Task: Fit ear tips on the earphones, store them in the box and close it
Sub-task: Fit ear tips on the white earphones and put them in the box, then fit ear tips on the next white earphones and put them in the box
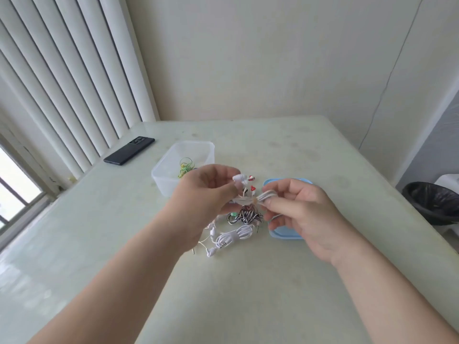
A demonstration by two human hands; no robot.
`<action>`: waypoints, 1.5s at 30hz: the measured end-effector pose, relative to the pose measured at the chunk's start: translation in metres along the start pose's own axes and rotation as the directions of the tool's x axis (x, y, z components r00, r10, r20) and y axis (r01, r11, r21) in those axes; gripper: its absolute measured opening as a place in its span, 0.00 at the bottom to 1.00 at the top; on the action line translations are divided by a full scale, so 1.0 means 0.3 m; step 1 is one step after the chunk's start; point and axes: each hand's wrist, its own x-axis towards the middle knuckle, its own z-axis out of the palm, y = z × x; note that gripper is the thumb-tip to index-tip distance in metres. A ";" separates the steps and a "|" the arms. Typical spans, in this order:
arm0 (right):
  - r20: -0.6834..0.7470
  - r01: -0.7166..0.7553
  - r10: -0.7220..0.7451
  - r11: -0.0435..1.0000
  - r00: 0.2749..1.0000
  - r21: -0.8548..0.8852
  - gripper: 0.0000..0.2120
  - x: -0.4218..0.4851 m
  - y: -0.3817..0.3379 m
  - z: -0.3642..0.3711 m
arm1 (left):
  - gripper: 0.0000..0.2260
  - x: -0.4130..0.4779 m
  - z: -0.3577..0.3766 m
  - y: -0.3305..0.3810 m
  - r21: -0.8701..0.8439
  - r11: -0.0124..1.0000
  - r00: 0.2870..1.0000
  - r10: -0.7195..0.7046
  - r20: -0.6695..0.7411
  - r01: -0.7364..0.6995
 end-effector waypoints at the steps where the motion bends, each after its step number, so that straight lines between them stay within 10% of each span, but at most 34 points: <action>1: -0.010 0.001 -0.001 1.000 1.000 0.006 0.04 0.003 0.004 -0.001 | 0.05 -0.003 -0.012 0.007 0.022 0.998 0.997 -0.058 0.060 0.057; 10: -0.082 0.049 -0.047 0.998 0.996 0.033 0.12 -0.013 0.043 0.053 | 0.06 -0.026 -0.027 -0.019 0.235 0.969 0.956 -0.138 0.257 0.077; 19: -0.153 0.035 -0.041 0.999 0.987 -0.042 0.04 0.106 -0.003 0.173 | 0.04 0.189 -0.236 0.128 0.333 0.943 0.970 0.068 -0.235 0.015; 22: -0.092 0.019 -0.027 0.996 0.995 -0.088 0.03 0.159 -0.020 0.224 | 0.04 0.304 -0.312 0.113 0.580 0.814 0.930 0.183 -0.318 0.038; 30: -0.017 -0.049 0.048 0.996 0.999 -0.078 0.04 0.200 -0.009 0.264 | 0.10 0.422 -0.318 0.030 0.990 0.020 0.959 0.246 -0.140 0.139; 42: -0.048 -0.075 0.070 0.992 0.996 -0.098 0.04 0.166 -0.026 0.190 | 0.14 0.407 -0.289 0.096 0.997 -0.025 0.997 -0.024 -0.079 0.079; 45: -0.081 -0.063 0.052 0.989 0.995 -0.135 0.04 0.133 -0.014 0.161 | 0.10 0.338 -0.247 0.152 0.994 -0.078 0.991 0.108 -0.073 0.081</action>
